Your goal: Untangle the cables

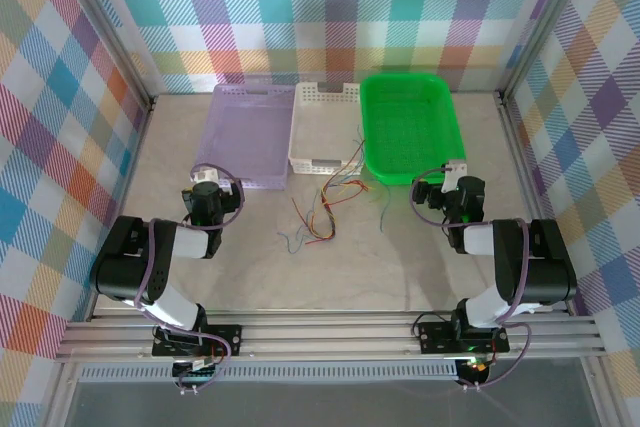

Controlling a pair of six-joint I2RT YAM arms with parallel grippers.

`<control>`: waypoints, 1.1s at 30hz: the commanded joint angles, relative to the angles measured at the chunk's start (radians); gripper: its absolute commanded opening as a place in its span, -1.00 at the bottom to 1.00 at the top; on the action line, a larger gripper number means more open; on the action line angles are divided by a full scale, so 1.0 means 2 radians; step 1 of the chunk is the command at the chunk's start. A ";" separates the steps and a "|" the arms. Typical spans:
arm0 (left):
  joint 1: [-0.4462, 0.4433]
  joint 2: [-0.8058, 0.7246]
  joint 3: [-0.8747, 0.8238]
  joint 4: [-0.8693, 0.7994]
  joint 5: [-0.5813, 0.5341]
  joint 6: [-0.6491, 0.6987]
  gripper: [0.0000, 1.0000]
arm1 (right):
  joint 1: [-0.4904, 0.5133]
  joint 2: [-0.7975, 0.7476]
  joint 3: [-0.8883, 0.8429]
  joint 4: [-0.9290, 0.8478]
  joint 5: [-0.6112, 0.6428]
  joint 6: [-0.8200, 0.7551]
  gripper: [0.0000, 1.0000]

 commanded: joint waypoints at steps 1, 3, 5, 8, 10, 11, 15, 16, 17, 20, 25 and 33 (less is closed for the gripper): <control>0.003 -0.006 -0.001 0.018 0.007 0.004 1.00 | -0.003 0.002 0.011 0.010 -0.012 -0.006 0.99; 0.003 -0.006 -0.001 0.018 0.006 0.004 1.00 | -0.003 0.002 0.011 0.010 -0.012 -0.006 0.99; 0.003 -0.006 -0.001 0.018 0.006 0.004 1.00 | -0.003 0.002 0.011 0.010 -0.011 -0.006 0.99; 0.003 -0.006 -0.001 0.018 0.006 0.004 1.00 | -0.003 0.002 0.011 0.010 -0.011 -0.006 0.99; 0.003 -0.006 -0.001 0.018 0.006 0.004 1.00 | -0.003 0.002 0.011 0.010 -0.011 -0.006 0.99; 0.003 -0.006 -0.001 0.018 0.006 0.004 1.00 | -0.003 0.002 0.011 0.010 -0.012 -0.006 0.99; 0.003 -0.006 -0.001 0.018 0.006 0.004 1.00 | -0.003 0.002 0.011 0.010 -0.011 -0.006 0.99; 0.003 -0.006 -0.001 0.019 0.006 0.004 1.00 | -0.003 0.002 0.011 0.010 -0.012 -0.006 0.99; 0.004 -0.006 -0.001 0.018 0.006 0.004 1.00 | -0.003 0.002 0.011 0.010 -0.012 -0.006 0.99; 0.004 -0.007 -0.001 0.018 0.006 0.004 1.00 | -0.003 0.002 0.011 0.010 -0.011 -0.006 0.99; 0.003 -0.006 -0.001 0.018 0.006 0.004 1.00 | -0.003 0.001 0.010 0.011 -0.012 -0.006 0.99; 0.004 -0.006 -0.001 0.018 0.006 0.004 1.00 | -0.003 -0.055 0.082 -0.174 0.008 0.008 0.99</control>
